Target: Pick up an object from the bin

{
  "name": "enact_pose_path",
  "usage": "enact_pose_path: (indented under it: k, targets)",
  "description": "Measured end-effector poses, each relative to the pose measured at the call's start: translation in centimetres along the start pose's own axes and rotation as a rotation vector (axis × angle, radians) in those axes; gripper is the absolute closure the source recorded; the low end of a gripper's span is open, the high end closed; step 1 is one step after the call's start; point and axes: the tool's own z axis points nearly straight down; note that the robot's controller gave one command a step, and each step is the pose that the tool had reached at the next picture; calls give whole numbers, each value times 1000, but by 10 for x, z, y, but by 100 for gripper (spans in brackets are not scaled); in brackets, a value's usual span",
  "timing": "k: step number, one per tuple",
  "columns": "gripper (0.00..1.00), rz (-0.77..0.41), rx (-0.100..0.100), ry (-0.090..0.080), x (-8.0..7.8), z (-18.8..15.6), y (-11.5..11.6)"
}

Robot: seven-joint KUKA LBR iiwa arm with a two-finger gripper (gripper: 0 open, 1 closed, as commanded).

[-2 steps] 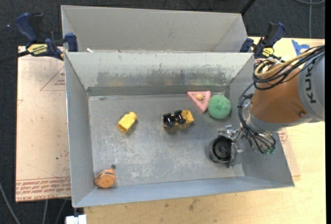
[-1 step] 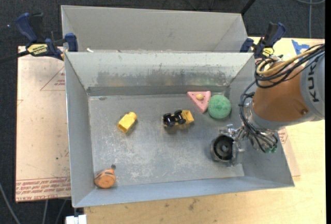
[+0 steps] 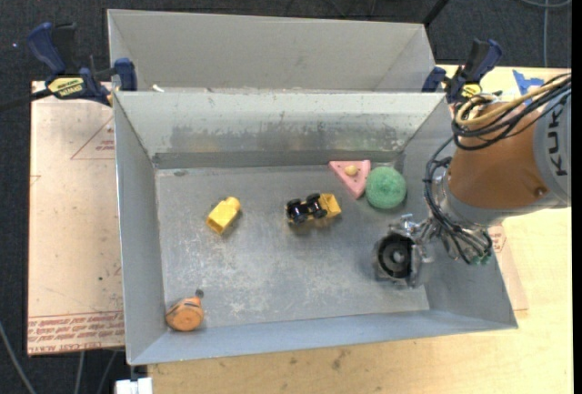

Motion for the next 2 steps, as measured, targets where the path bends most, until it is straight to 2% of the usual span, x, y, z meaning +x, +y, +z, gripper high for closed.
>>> enact_pose_path:
  k: [1, 2]
  targets:
    - [100, 0, 2, -4, -1, -8, 0]
    - [100, -1, 0, 1, 0, -14, 1]
